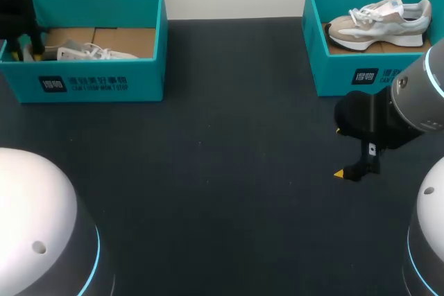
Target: Take the shoe out of the shoebox, open the shoe tongue, remove and reinsert the insole, then place the shoe into the shoebox
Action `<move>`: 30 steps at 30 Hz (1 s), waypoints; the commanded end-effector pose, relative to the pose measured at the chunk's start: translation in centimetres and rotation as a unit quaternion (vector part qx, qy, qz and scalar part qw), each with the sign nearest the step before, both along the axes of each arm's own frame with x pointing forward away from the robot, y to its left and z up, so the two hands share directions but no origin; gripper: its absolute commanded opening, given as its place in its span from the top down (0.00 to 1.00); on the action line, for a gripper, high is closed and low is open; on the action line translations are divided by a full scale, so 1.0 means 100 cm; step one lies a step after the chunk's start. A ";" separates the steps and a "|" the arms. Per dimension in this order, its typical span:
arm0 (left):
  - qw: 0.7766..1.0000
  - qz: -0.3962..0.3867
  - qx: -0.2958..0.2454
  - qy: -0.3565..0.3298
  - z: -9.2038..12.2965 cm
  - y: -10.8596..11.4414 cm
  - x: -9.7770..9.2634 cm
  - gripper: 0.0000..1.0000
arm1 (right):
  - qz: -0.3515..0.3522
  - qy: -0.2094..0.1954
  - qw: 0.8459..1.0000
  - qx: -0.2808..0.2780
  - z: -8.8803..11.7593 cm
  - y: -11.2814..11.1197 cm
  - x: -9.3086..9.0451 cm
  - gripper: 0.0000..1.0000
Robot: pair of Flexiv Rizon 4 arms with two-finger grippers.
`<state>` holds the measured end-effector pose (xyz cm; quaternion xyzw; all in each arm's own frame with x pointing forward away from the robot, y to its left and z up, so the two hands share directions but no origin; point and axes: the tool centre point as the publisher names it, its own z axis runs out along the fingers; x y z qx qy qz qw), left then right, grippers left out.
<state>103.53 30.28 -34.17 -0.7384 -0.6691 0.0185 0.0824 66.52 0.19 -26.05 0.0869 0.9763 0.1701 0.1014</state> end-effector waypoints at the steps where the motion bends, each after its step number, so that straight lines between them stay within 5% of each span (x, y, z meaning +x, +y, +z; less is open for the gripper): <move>1: 1.000 -0.002 0.001 -0.003 0.005 -0.003 -0.009 0.54 | -0.001 -0.002 1.000 0.000 -0.001 0.000 -0.001 0.00; 7: 1.000 0.003 -0.005 -0.005 0.017 -0.002 -0.012 0.50 | -0.001 -0.002 1.000 0.000 -0.001 0.000 -0.001 0.00; 10: 1.000 0.005 -0.007 -0.005 0.025 -0.002 -0.012 0.31 | -0.001 -0.002 1.000 0.000 -0.001 0.000 -0.001 0.00; 16: 1.000 0.010 -0.005 0.000 0.035 -0.002 -0.015 0.17 | -0.001 -0.002 1.000 0.000 -0.001 0.000 -0.001 0.00; 30: 0.998 0.025 -0.052 -0.038 0.093 -0.012 -0.025 0.16 | -0.001 -0.002 1.000 0.000 -0.001 0.000 -0.001 0.00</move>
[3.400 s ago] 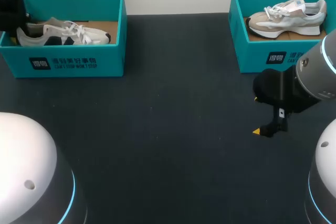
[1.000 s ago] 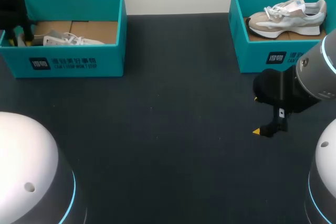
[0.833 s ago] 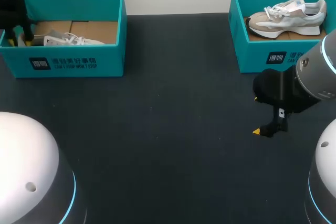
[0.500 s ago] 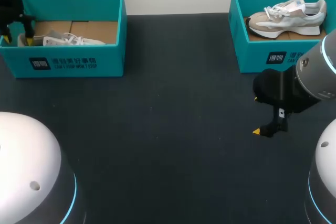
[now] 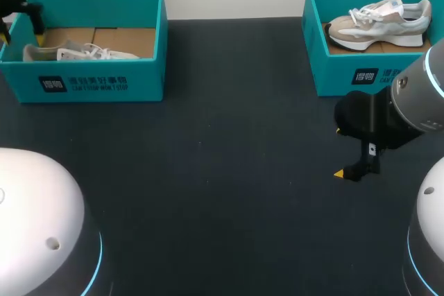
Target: Take the shoe out of the shoebox, open the shoe tongue, remove and reinsert the insole, then place the shoe into the shoebox
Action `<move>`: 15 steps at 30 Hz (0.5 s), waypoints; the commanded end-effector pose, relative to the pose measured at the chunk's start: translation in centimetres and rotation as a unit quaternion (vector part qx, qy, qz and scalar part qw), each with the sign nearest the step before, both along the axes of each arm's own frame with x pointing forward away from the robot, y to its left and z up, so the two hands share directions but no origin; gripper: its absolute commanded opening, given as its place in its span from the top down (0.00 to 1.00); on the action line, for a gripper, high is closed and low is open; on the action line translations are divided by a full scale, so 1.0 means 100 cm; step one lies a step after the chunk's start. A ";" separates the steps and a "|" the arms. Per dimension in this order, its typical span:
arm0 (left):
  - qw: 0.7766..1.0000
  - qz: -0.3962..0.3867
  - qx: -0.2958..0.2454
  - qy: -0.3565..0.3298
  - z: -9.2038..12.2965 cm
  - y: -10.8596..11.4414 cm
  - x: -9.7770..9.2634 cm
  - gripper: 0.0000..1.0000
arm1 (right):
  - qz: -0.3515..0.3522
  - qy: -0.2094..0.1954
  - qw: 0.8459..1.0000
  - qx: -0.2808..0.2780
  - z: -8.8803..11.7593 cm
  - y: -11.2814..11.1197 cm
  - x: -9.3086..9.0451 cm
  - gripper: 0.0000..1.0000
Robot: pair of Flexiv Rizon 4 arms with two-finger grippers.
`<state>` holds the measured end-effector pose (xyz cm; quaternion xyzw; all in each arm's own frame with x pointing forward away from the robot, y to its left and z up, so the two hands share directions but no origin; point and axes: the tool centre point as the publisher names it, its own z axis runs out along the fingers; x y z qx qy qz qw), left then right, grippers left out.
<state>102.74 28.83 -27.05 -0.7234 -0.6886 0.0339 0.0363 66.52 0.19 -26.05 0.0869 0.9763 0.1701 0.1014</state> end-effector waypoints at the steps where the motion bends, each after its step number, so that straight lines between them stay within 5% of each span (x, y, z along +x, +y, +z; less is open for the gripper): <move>1: 1.000 -0.005 -0.016 -0.020 0.026 0.003 -0.020 0.16 | -0.001 -0.002 1.000 0.000 -0.001 0.000 -0.001 0.00; 15: 0.998 0.038 -0.047 0.000 0.055 0.006 -0.088 0.03 | -0.001 -0.002 1.000 0.000 -0.001 0.000 -0.001 0.00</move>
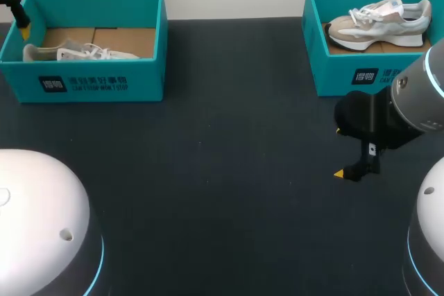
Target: Take the shoe out of the shoebox, open the shoe tongue, remove and reinsert the insole, then place the shoe into the shoebox
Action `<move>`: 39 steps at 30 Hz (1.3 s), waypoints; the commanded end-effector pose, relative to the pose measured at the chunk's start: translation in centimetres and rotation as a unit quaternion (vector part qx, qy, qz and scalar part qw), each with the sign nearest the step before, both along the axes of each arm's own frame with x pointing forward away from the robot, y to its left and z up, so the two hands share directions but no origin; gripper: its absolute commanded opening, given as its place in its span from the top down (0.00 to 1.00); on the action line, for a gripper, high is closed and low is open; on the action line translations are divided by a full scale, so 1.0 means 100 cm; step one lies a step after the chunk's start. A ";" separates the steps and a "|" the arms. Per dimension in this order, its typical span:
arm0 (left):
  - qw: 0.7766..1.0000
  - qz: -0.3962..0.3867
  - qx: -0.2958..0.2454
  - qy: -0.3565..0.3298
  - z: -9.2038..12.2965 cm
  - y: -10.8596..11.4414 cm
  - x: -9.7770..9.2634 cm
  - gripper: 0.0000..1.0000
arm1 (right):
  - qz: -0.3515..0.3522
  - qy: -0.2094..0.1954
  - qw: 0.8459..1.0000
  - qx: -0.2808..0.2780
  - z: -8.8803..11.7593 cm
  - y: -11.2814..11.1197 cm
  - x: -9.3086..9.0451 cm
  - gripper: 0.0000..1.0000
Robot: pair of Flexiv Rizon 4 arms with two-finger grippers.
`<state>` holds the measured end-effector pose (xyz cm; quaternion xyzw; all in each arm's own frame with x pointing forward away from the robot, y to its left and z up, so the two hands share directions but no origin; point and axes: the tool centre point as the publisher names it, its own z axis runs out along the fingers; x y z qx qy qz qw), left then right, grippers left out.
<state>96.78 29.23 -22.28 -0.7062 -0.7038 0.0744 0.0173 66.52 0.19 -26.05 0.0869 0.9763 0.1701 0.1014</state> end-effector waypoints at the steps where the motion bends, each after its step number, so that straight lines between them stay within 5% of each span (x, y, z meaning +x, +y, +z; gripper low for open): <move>1: 1.000 0.016 -0.005 -0.009 0.008 0.002 -0.033 0.01 | -0.001 -0.002 1.000 0.000 -0.001 0.000 -0.001 0.00; 12: 0.999 0.044 0.002 0.007 0.007 0.001 -0.043 0.00 | -0.001 -0.002 1.000 0.000 -0.001 0.000 -0.001 0.00; 17: 0.999 0.044 0.002 0.007 0.007 0.001 -0.043 0.00 | -0.197 0.021 0.980 0.025 0.005 -0.037 0.025 0.00; 23: 0.999 0.044 0.002 0.007 0.007 0.001 -0.043 0.00 | -0.326 0.024 0.944 0.033 0.016 -0.068 0.066 0.00; 25: 0.999 0.044 0.002 0.007 0.007 0.001 -0.043 0.00 | -0.318 0.009 0.948 0.032 0.021 -0.072 0.084 0.00; 39: 0.999 0.044 0.002 0.007 0.007 0.001 -0.043 0.00 | -0.318 0.009 0.948 0.032 0.021 -0.072 0.084 0.00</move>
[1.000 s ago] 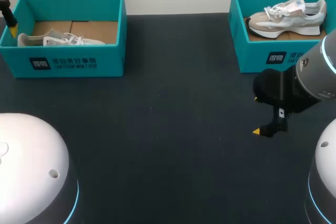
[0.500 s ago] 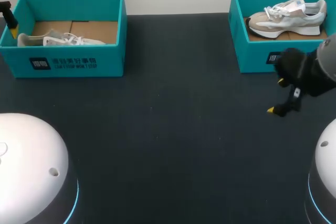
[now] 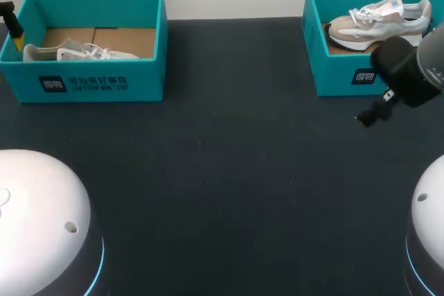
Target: Take the shoe out of the shoebox, open the shoe tongue, remove and reinsert the insole, then place the shoe into the shoebox
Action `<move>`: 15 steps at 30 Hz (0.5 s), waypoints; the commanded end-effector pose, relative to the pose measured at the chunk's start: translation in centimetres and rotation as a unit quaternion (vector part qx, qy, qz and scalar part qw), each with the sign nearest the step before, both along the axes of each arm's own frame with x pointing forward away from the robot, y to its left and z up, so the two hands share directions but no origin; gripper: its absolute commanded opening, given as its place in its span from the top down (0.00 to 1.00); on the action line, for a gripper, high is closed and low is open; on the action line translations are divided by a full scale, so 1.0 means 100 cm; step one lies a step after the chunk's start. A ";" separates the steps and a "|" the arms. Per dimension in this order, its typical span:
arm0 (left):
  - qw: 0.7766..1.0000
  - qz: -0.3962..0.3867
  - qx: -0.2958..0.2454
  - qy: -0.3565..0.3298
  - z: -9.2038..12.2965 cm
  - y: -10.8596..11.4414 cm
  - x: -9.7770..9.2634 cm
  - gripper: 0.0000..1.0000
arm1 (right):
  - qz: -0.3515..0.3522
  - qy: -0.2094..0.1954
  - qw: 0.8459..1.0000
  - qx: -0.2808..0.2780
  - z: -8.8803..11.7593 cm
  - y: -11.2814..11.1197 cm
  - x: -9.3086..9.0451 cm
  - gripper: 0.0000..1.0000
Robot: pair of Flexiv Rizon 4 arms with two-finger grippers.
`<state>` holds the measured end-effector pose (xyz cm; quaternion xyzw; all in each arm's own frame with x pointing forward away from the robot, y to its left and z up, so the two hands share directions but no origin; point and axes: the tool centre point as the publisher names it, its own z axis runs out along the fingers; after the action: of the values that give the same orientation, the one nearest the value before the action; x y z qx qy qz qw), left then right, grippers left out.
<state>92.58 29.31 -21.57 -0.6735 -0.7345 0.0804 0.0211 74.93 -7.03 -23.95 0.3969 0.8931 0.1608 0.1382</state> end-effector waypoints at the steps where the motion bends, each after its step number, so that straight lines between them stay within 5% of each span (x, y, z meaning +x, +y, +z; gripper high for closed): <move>1: 1.000 0.000 0.001 -0.001 0.000 0.000 -0.001 0.00 | -0.001 0.000 1.000 -0.001 0.000 0.001 0.000 0.00; 3: 1.000 0.000 0.001 -0.001 0.000 0.000 -0.001 0.00 | -0.001 0.000 1.000 -0.001 0.000 0.001 0.000 0.00; 8: 1.000 0.000 0.001 -0.001 0.000 0.000 -0.001 0.00 | -0.159 0.000 0.987 0.015 0.017 -0.023 0.053 0.00; 15: 1.000 0.000 0.001 -0.001 0.000 0.000 -0.001 0.00 | -0.253 0.033 0.966 0.045 0.014 -0.054 0.120 0.00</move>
<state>92.58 29.30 -21.57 -0.6736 -0.7344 0.0804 0.0210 82.57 -12.79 -21.49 0.5465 0.8041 0.1678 0.1633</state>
